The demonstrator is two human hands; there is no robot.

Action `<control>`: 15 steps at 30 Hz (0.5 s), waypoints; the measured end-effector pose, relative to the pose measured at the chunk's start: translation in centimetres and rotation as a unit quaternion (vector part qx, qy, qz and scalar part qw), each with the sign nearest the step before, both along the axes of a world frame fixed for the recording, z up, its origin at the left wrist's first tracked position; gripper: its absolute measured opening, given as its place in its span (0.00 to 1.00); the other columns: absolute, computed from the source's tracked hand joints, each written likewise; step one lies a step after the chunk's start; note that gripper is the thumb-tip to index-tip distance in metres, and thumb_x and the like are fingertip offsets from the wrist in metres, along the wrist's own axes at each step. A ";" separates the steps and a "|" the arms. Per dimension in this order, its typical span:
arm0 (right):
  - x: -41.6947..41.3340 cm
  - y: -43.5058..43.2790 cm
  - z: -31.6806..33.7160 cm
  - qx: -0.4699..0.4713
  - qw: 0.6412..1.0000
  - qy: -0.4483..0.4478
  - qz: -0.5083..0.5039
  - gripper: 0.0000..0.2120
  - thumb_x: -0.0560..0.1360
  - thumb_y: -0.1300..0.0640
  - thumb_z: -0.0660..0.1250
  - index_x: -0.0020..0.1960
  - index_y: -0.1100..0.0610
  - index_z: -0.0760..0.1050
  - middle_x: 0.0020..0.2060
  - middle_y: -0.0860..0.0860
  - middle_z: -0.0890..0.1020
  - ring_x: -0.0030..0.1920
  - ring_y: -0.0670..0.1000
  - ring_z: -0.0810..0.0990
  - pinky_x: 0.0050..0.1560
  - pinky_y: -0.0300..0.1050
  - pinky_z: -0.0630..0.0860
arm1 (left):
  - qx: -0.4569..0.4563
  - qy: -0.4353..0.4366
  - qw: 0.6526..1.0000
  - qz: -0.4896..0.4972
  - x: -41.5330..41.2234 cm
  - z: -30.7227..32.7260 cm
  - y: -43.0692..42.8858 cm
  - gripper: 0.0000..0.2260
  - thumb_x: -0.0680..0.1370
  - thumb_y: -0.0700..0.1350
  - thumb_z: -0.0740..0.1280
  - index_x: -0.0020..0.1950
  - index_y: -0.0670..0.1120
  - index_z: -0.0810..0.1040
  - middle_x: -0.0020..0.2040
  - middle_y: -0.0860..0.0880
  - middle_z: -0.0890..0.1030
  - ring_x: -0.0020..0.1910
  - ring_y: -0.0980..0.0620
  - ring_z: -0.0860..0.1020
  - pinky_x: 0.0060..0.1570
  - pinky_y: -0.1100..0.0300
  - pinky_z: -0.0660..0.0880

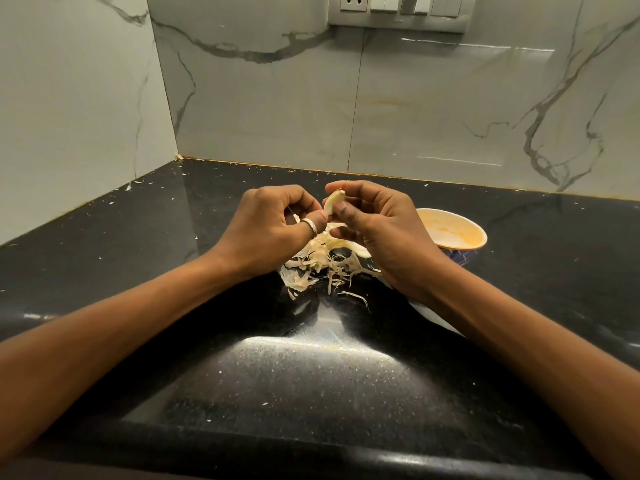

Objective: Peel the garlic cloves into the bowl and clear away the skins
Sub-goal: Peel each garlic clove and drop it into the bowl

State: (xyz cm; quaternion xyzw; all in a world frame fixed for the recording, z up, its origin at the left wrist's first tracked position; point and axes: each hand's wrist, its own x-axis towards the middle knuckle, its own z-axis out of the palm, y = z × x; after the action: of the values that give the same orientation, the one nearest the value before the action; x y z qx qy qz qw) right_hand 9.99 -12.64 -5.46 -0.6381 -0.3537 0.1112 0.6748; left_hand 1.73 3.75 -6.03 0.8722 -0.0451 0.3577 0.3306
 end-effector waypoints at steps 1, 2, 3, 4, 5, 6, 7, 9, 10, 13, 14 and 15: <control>0.0 0.0 0.0 -0.002 1.000 -0.006 0.000 0.11 0.81 0.66 0.65 0.63 0.61 0.79 0.52 0.59 0.84 0.48 0.49 0.84 0.47 0.42 0.82 | 0.002 0.000 1.000 0.001 0.0 0.0 0.0 0.03 0.76 0.44 0.73 0.43 0.49 0.82 0.31 0.54 0.79 0.28 0.56 0.71 0.30 0.60 0.70; 0.0 0.0 -0.1 -0.005 1.000 -0.011 0.000 0.11 0.81 0.66 0.65 0.63 0.61 0.79 0.53 0.59 0.84 0.49 0.50 0.84 0.47 0.42 0.82 | 0.003 -0.001 1.000 0.004 0.0 0.0 0.1 0.03 0.76 0.44 0.74 0.43 0.49 0.82 0.30 0.55 0.78 0.28 0.58 0.71 0.29 0.63 0.68; 0.0 0.0 -0.1 -0.006 1.000 -0.017 0.000 0.11 0.81 0.66 0.65 0.63 0.61 0.79 0.53 0.60 0.84 0.49 0.50 0.84 0.47 0.41 0.81 | 0.004 -0.001 1.000 0.007 0.0 0.0 0.0 0.04 0.76 0.43 0.74 0.42 0.49 0.82 0.29 0.57 0.77 0.27 0.58 0.71 0.28 0.66 0.67; 0.0 0.0 -0.1 -0.006 1.000 -0.022 0.001 0.12 0.81 0.65 0.66 0.63 0.61 0.79 0.53 0.60 0.84 0.50 0.50 0.84 0.47 0.41 0.81 | 0.006 -0.001 1.000 0.010 0.0 0.0 0.0 0.04 0.76 0.42 0.74 0.42 0.49 0.82 0.28 0.59 0.76 0.27 0.59 0.71 0.28 0.69 0.66; 0.0 0.1 -0.2 -0.007 1.000 -0.029 0.001 0.12 0.81 0.65 0.66 0.64 0.61 0.79 0.53 0.59 0.84 0.50 0.50 0.84 0.46 0.40 0.81 | 0.009 0.000 1.000 0.011 0.0 0.0 -0.1 0.04 0.76 0.42 0.74 0.41 0.48 0.82 0.27 0.61 0.76 0.26 0.59 0.71 0.28 0.70 0.65; 0.0 0.1 -0.2 -0.008 0.999 -0.035 0.000 0.12 0.81 0.65 0.67 0.64 0.61 0.79 0.53 0.59 0.85 0.49 0.49 0.84 0.46 0.40 0.80 | 0.013 0.000 1.000 0.011 0.0 0.0 -0.1 0.05 0.76 0.42 0.74 0.41 0.48 0.82 0.27 0.61 0.76 0.26 0.59 0.71 0.28 0.71 0.65; 0.1 0.2 -0.2 -0.009 0.999 -0.042 -0.002 0.12 0.81 0.64 0.67 0.64 0.62 0.79 0.52 0.58 0.85 0.49 0.48 0.84 0.46 0.39 0.80 | 0.016 -0.002 1.000 0.010 0.0 0.0 -0.2 0.05 0.76 0.43 0.75 0.41 0.48 0.82 0.27 0.60 0.76 0.26 0.59 0.71 0.28 0.71 0.65; 0.1 0.2 -0.3 -0.013 0.999 -0.050 -0.006 0.13 0.81 0.64 0.67 0.65 0.62 0.79 0.53 0.58 0.85 0.48 0.46 0.83 0.45 0.38 0.80 | 0.020 -0.019 1.000 0.013 0.0 0.1 -0.3 0.05 0.76 0.47 0.74 0.41 0.48 0.82 0.29 0.58 0.76 0.27 0.59 0.72 0.28 0.71 0.65; 0.1 0.2 -0.3 -0.017 0.998 -0.055 -0.008 0.14 0.81 0.64 0.67 0.66 0.61 0.78 0.53 0.58 0.85 0.47 0.45 0.83 0.44 0.38 0.80 | 0.021 -0.035 0.999 0.021 0.0 0.1 -0.2 0.06 0.75 0.49 0.73 0.42 0.49 0.82 0.31 0.58 0.77 0.28 0.58 0.73 0.29 0.70 0.66; 0.1 0.1 -0.3 -0.037 0.996 -0.082 -0.013 0.16 0.81 0.62 0.67 0.69 0.61 0.77 0.54 0.56 0.85 0.47 0.43 0.82 0.44 0.39 0.80 | 0.031 -0.091 0.994 0.045 -0.1 0.5 0.0 0.05 0.75 0.49 0.71 0.46 0.49 0.83 0.37 0.58 0.80 0.34 0.56 0.77 0.33 0.65 0.74; 0.1 0.2 -0.3 -0.045 0.995 -0.092 -0.015 0.17 0.81 0.62 0.66 0.70 0.61 0.76 0.54 0.56 0.85 0.47 0.43 0.83 0.44 0.40 0.81 | 0.043 -0.104 0.992 0.049 -0.1 0.5 0.1 0.04 0.76 0.48 0.71 0.47 0.49 0.84 0.38 0.57 0.81 0.35 0.56 0.78 0.35 0.63 0.75; 0.1 0.2 -0.3 -0.051 0.994 -0.100 -0.015 0.17 0.82 0.61 0.66 0.70 0.61 0.76 0.55 0.56 0.85 0.47 0.44 0.83 0.46 0.42 0.82 | 0.059 -0.114 0.990 0.050 -0.1 0.5 0.1 0.05 0.76 0.47 0.72 0.49 0.48 0.84 0.39 0.56 0.82 0.36 0.56 0.78 0.37 0.61 0.76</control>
State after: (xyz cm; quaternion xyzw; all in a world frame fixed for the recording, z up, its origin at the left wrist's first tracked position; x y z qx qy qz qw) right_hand 10.13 -12.42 -5.77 -0.6851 -0.4032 0.0544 0.6042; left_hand 1.65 3.83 -5.49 0.8447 -0.0596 0.4677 0.2532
